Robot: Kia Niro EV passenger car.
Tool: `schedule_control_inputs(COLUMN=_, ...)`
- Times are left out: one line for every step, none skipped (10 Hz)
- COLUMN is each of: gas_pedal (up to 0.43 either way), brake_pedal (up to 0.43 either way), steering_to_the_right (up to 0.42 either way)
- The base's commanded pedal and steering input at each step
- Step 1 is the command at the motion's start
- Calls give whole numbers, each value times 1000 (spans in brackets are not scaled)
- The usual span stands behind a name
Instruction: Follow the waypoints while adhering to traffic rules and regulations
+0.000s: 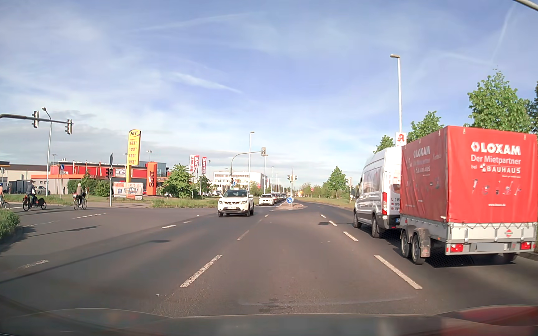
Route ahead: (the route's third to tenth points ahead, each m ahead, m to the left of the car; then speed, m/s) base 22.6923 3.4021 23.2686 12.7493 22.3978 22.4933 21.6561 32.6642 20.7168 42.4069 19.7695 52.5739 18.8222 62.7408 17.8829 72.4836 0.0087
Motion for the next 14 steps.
schedule_control_inputs(gas_pedal=0, brake_pedal=268, steering_to_the_right=-6)
schedule_control_inputs(gas_pedal=0, brake_pedal=268, steering_to_the_right=-6)
schedule_control_inputs(gas_pedal=0, brake_pedal=268, steering_to_the_right=-6)
schedule_control_inputs(gas_pedal=0, brake_pedal=268, steering_to_the_right=-6)
schedule_control_inputs(gas_pedal=0, brake_pedal=268, steering_to_the_right=-6)
schedule_control_inputs(gas_pedal=0, brake_pedal=268, steering_to_the_right=-5)
schedule_control_inputs(gas_pedal=0, brake_pedal=268, steering_to_the_right=-6)
schedule_control_inputs(gas_pedal=0, brake_pedal=268, steering_to_the_right=-6)
schedule_control_inputs(gas_pedal=0, brake_pedal=268, steering_to_the_right=-6)
schedule_control_inputs(gas_pedal=0, brake_pedal=268, steering_to_the_right=-6)
schedule_control_inputs(gas_pedal=0, brake_pedal=268, steering_to_the_right=-6)
schedule_control_inputs(gas_pedal=0, brake_pedal=268, steering_to_the_right=-6)
schedule_control_inputs(gas_pedal=0, brake_pedal=268, steering_to_the_right=-6)
schedule_control_inputs(gas_pedal=0, brake_pedal=268, steering_to_the_right=-6)
